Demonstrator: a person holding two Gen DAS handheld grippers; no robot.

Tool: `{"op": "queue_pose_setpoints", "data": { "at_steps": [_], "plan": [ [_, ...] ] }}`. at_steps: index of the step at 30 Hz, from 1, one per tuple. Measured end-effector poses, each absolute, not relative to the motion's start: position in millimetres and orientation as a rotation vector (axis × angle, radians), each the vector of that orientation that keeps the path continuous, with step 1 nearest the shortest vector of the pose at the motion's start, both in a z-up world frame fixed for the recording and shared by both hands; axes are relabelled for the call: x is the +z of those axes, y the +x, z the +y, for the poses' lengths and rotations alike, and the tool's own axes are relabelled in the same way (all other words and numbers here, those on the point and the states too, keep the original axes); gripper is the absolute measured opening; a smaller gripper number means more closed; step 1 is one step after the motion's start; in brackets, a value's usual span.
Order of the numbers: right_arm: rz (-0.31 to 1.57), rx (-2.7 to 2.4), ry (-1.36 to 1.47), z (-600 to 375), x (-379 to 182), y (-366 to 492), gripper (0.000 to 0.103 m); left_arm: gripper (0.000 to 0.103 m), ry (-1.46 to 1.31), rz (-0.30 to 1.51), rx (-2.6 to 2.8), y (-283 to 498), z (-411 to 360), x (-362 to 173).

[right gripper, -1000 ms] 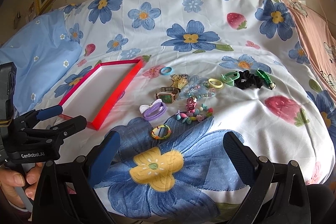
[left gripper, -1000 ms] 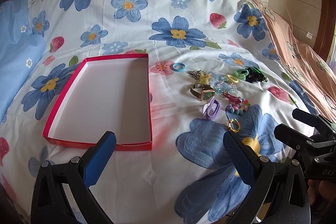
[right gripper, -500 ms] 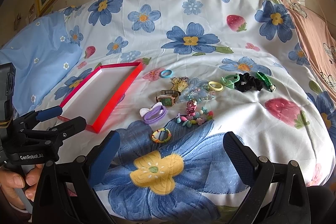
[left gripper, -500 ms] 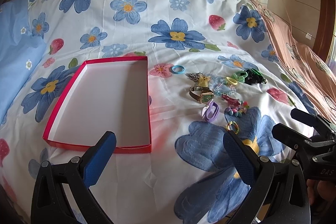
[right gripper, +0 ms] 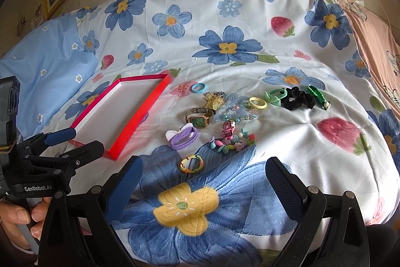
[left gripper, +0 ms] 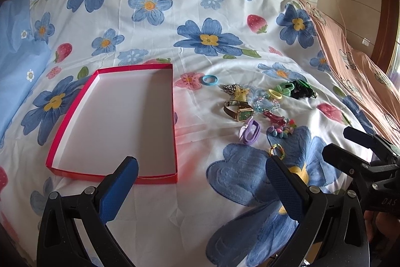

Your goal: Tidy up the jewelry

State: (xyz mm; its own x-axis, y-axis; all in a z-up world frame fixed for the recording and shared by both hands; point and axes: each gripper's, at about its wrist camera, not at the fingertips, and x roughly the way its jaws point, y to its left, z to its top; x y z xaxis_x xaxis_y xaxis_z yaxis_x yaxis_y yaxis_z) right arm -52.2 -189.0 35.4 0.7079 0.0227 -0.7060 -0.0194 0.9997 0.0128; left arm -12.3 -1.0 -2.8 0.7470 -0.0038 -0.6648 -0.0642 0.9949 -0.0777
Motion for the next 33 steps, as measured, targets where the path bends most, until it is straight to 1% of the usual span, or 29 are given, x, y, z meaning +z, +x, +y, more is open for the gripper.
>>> {"op": "queue_pose_setpoints", "data": {
  "at_steps": [4, 8, 9, 11, 15, 17, 21, 26, 31, 33],
  "plan": [
    [0.793, 0.027, 0.013, -190, 34, -49, 0.098, 0.102, -0.102, 0.747, 0.008, -2, -2, -6],
    [0.808, 0.026, 0.021, -192, 33, -36, 0.084, 0.101, -0.101, 0.762, -0.008, 14, 3, -5],
    [0.811, 0.025, 0.026, -195, 32, -34, 0.082, 0.100, -0.101, 0.768, -0.013, 18, 3, -6],
    [0.821, 0.023, 0.038, -199, 31, -29, 0.071, 0.098, -0.100, 0.780, -0.024, 25, 3, -8],
    [0.847, 0.030, 0.069, -210, 26, -15, 0.061, 0.094, -0.088, 0.802, -0.046, 43, -1, -11],
    [0.856, 0.030, 0.077, -214, 24, -10, 0.054, 0.092, -0.079, 0.811, -0.056, 51, -4, -13],
    [0.870, 0.032, 0.087, -218, 20, 4, 0.049, 0.082, -0.083, 0.852, -0.083, 73, -6, -21],
    [0.889, 0.039, 0.086, -221, 14, 17, 0.039, 0.077, -0.066, 0.879, -0.099, 95, -10, -28],
    [0.923, 0.046, 0.091, -225, 4, 31, 0.036, 0.071, -0.065, 0.912, -0.126, 116, -15, -39],
    [0.935, 0.048, 0.094, -227, 1, 36, 0.034, 0.066, -0.065, 0.928, -0.135, 126, -16, -44]
  ]
}}
